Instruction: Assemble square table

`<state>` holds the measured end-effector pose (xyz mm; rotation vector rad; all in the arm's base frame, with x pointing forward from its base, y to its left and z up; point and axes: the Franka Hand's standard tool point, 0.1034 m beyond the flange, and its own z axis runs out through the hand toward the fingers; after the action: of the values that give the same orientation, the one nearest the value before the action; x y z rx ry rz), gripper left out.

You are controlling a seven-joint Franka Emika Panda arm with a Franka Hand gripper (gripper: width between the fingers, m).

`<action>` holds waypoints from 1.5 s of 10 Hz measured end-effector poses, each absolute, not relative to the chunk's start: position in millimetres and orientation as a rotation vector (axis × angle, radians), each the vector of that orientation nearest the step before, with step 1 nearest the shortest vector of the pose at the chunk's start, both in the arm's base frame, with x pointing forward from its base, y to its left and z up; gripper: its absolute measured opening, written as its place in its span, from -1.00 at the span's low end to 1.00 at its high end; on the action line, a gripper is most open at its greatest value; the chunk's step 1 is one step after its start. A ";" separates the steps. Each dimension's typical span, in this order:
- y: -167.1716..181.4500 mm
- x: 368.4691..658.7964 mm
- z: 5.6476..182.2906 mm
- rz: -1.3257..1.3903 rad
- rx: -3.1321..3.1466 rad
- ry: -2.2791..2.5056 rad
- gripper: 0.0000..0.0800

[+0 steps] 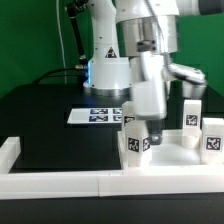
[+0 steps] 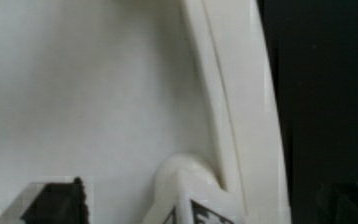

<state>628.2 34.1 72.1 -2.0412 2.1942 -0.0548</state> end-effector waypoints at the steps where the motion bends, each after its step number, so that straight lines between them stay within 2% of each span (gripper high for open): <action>1: 33.1 628.1 71.8 -0.064 -2.134 2.108 0.62; 4: 15.9 624.4 70.8 -0.075 -2.543 1.648 0.62; 5: 10.1 623.2 68.0 -0.059 -2.752 1.355 0.62; 7: 7.9 623.5 63.2 -0.060 -2.817 1.240 0.62; 9: 7.8 623.2 62.6 -0.057 -2.798 1.282 -0.02; 10: 8.0 623.2 62.5 -0.055 -2.769 1.342 -0.02; 11: 8.2 623.3 62.5 -0.050 -2.690 1.488 -0.29; 15: 7.5 624.3 62.3 -0.055 -2.382 1.928 -0.29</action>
Offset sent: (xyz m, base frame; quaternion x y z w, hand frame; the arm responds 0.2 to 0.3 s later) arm -0.0078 -0.0259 0.0053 -0.0484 -0.0057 -0.3156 0.9476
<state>624.3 7.5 62.3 -2.3818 1.9284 -0.0551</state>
